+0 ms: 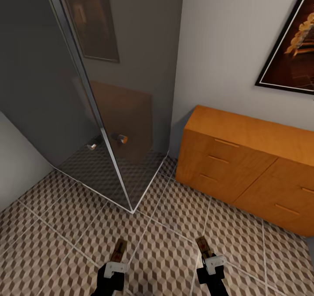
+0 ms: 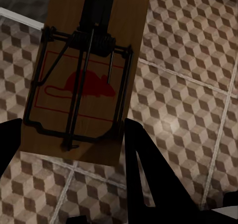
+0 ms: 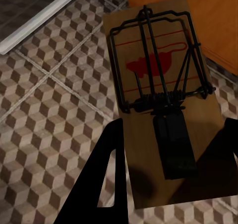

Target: Take the four mousetraps from the cabinet in the bathroom and place them on the bathroom floor. Make sure all four end up on the same floor surface, and ensure that at least two of them are either under or directly next to the same bathroom sink.

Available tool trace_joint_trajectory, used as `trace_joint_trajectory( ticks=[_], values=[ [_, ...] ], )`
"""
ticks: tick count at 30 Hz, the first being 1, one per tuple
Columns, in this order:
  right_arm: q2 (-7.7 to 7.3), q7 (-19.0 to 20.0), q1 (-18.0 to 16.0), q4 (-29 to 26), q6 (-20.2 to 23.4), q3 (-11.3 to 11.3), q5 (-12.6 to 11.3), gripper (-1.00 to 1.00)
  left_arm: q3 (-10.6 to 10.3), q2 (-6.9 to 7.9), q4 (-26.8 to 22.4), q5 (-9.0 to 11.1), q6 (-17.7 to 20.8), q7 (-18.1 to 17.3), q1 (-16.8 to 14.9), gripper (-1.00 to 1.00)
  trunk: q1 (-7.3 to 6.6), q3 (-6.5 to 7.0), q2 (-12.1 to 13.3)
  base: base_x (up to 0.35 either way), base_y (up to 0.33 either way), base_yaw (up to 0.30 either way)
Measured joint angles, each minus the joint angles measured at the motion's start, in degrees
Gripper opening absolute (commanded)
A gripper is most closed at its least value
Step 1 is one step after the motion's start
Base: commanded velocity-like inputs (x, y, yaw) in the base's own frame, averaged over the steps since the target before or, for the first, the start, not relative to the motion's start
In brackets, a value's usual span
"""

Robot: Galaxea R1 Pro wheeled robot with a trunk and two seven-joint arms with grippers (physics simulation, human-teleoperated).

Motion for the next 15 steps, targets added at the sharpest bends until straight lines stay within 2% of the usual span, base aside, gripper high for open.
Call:
trace_joint_trajectory(
  ticks=[9,15],
  values=[
    [0.00,0.0,0.0,0.0,0.0,0.0,0.0,-1.00,0.0,-0.01,0.0,0.0,0.0,0.0,0.0,-1.00,0.00,0.80,0.0,0.000,0.000,-0.102],
    [0.00,0.0,0.0,0.0,0.0,0.0,0.0,-1.00,0.0,-0.01,0.0,0.0,0.0,0.0,0.0,-1.00,0.00,0.96,0.0,0.000,0.000,-0.032]
  ],
)
